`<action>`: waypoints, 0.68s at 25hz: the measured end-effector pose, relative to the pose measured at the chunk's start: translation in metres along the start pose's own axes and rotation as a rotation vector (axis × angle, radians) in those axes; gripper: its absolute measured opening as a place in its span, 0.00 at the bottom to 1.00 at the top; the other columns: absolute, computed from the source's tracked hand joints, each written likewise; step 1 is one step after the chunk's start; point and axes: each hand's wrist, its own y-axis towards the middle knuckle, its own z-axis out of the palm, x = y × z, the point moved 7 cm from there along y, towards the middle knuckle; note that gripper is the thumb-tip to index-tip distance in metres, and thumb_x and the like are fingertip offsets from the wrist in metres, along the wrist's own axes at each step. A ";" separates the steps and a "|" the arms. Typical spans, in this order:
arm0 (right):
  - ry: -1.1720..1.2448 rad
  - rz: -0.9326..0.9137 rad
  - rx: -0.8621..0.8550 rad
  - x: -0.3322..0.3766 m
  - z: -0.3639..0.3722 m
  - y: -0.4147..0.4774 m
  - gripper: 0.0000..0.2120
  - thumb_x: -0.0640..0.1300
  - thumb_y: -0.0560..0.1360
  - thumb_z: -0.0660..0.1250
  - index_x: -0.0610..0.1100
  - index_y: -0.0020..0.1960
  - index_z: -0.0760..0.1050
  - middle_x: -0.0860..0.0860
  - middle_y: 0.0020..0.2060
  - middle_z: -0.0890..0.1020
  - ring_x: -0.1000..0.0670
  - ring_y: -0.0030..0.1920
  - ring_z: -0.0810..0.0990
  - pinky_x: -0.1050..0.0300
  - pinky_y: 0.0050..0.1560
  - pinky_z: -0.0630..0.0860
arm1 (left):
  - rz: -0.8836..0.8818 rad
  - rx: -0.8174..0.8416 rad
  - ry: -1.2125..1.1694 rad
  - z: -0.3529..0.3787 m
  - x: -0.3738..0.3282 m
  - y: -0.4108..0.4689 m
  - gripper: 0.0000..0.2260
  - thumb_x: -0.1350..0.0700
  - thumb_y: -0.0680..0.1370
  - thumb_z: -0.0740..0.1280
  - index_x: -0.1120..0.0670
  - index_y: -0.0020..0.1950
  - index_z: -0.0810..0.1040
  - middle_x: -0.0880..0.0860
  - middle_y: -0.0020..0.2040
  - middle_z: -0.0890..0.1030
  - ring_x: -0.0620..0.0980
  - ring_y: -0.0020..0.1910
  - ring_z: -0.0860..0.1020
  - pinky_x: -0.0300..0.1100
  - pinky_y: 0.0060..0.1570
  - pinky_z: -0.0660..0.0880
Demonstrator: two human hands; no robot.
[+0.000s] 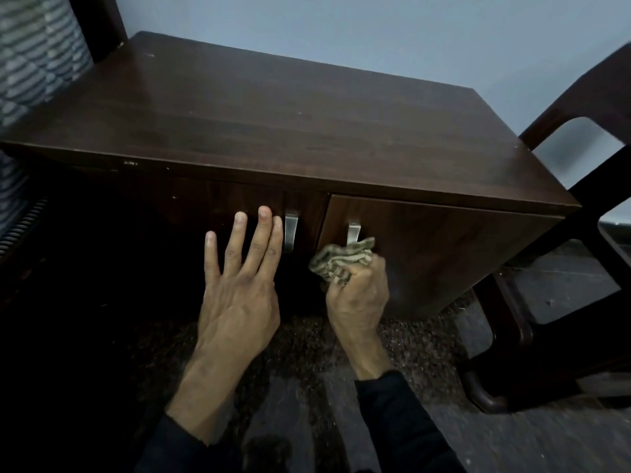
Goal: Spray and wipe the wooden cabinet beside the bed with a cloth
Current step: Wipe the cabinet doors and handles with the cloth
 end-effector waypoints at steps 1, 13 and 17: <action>0.002 -0.019 -0.014 0.000 -0.002 0.006 0.22 0.23 0.66 0.70 0.43 0.49 0.67 0.38 0.37 0.78 0.39 0.36 0.77 0.48 0.32 0.77 | 0.006 -0.008 0.006 0.000 0.000 0.001 0.43 0.61 0.72 0.67 0.55 0.83 0.48 0.52 0.83 0.43 0.55 0.82 0.42 0.61 0.77 0.41; 0.192 0.197 -0.009 0.006 -0.036 0.010 0.12 0.26 0.69 0.71 0.35 0.50 0.76 0.44 0.45 0.79 0.57 0.47 0.76 0.74 0.53 0.69 | 0.015 0.011 0.036 -0.012 0.016 -0.006 0.45 0.61 0.66 0.64 0.53 0.82 0.51 0.49 0.83 0.46 0.53 0.81 0.42 0.56 0.78 0.42; 0.293 0.071 -0.118 0.041 -0.041 0.028 0.09 0.32 0.77 0.69 0.37 0.56 0.81 0.48 0.51 0.82 0.59 0.56 0.79 0.68 0.60 0.73 | -0.105 0.033 0.070 -0.029 0.055 -0.022 0.46 0.58 0.65 0.63 0.53 0.82 0.52 0.49 0.83 0.47 0.53 0.81 0.42 0.55 0.77 0.44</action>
